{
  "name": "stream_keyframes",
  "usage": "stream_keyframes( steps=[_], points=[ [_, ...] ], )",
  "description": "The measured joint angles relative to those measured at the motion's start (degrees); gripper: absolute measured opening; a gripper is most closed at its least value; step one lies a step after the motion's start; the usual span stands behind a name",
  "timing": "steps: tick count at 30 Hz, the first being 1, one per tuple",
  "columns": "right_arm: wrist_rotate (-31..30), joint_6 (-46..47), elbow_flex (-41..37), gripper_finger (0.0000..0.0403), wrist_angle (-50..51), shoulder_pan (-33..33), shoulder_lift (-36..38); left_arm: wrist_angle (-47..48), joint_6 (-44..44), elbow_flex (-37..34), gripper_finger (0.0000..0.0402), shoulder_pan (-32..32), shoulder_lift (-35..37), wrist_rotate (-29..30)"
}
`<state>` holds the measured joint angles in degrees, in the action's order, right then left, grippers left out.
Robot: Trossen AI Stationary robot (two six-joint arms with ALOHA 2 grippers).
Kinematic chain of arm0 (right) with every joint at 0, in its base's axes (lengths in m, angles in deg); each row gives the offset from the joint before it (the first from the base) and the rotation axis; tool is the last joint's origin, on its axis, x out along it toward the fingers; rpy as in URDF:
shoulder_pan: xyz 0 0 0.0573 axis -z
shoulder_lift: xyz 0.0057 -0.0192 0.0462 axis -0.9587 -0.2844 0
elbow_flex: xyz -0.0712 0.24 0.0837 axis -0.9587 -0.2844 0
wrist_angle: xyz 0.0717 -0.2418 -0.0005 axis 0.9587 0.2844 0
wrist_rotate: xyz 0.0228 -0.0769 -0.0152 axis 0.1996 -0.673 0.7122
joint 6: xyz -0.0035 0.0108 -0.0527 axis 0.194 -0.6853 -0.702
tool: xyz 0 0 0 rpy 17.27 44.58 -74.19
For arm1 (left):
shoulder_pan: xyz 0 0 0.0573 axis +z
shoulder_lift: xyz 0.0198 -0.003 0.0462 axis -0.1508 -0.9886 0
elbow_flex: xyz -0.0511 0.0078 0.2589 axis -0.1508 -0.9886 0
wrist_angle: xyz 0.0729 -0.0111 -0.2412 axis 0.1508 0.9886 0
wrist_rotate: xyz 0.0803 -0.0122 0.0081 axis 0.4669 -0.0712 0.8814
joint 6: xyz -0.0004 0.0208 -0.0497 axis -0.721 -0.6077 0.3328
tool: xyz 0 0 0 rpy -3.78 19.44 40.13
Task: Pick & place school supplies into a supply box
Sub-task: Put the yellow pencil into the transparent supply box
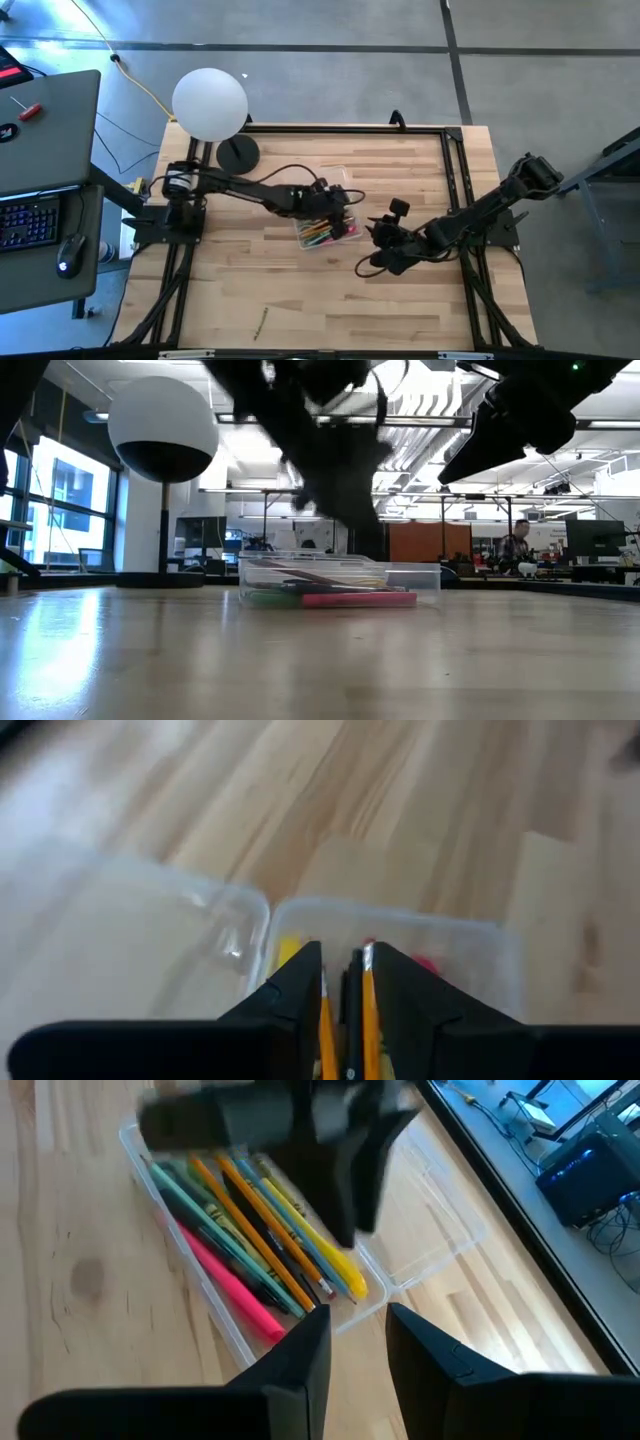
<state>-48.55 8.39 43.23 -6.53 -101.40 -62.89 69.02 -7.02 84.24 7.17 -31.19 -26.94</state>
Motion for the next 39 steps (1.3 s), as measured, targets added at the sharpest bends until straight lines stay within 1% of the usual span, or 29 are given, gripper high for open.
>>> stream_keyframes(
  steps=[3, 5, 8, 11, 14, 16, 19, 22, 25, 27, 30, 33, 36, 39],
  points=[
    [0.37, -1.12, 0.0, 0.0078, -2.64, 0.0, -0.02, 14.47, -2.57, 6.46, 0.0115, -0.05, 2.73, 0.46],
    [2.42, -3.8, 0.0, 0.0078, -6.3, 0.33, -0.02, 23.99, -2.83, 10.94, 0.0109, -0.41, 4.16, 0.91],
    [8.07, -8.59, 0.0, 0.0078, -11.98, 1.27, -0.02, 37.0, -2.07, 16.84, 0.0099, -1.09, 7.18, 5.33],
    [11.07, -12.42, 0.0, 0.0078, -15.97, 2.39, -0.02, 49.24, -0.3, 22.37, 0.0088, -2.84, 10.81, 10.94],
    [14.49, -17.59, 0.0, 0.0078, -18.93, 4.06, -0.16, 58.66, 3.62, 26.74, 0.0077, -6.08, 14.89, 15.95],
    [18.75, -19.94, 0.0, 0.0078, -22.1, 5.6, -0.65, 62.75, 7.55, 28.69, 0.007, -9.27, 17.75, 18.95],
    [26.89, -22.67, 0.04, 0.0078, -29.59, 8.07, -3.37, 68.96, 15.3, 29.24, 0.006, -15.16, 21.56, 21.97],
    [32.81, -28.4, 0.04, 0.0078, -35.82, 10.23, -7.5, 74.96, 25.41, 27.82, 0.0052, -21.9, 24.16, 23.31],
    [34.61, -34.84, 0.0, 0.0078, -39.83, 12.42, -11.14, 78.85, 37.03, 24.61, 0.0046, -29.23, 25.31, 25.41],
    [36.21, -37.06, 0.03, 0.0078, -41.6, 14.14, -12.68, 78.66, 44.14, 21.53, 0.0043, -33.58, 25.43, 26.18],
    [41.93, -38.16, 0.24, 0.0078, -45.03, 16.99, -14.21, 78.07, 54.71, 15.79, 0.004, -39.06, 25.38, 26.01],
    [46.3, -38.49, 0.26, 0.0078, -46.24, 19.89, -15.26, 74.84, 64.48, 9.4, 0.004, -42.75, 25.4, 26.26],
    [49.31, -38.64, 0.18, 0.0078, -46.89, 22.42, -17.13, 72.59, 73.13, 3.74, 0.004, -45.08, 25.36, 26.55],
    [51.0, -38.82, 0.45, 0.0081, -47.79, 23.81, -19.44, 71.91, 79.12, -1.2, 0.004, -46.27, 25.4, 27.09]
  ],
)
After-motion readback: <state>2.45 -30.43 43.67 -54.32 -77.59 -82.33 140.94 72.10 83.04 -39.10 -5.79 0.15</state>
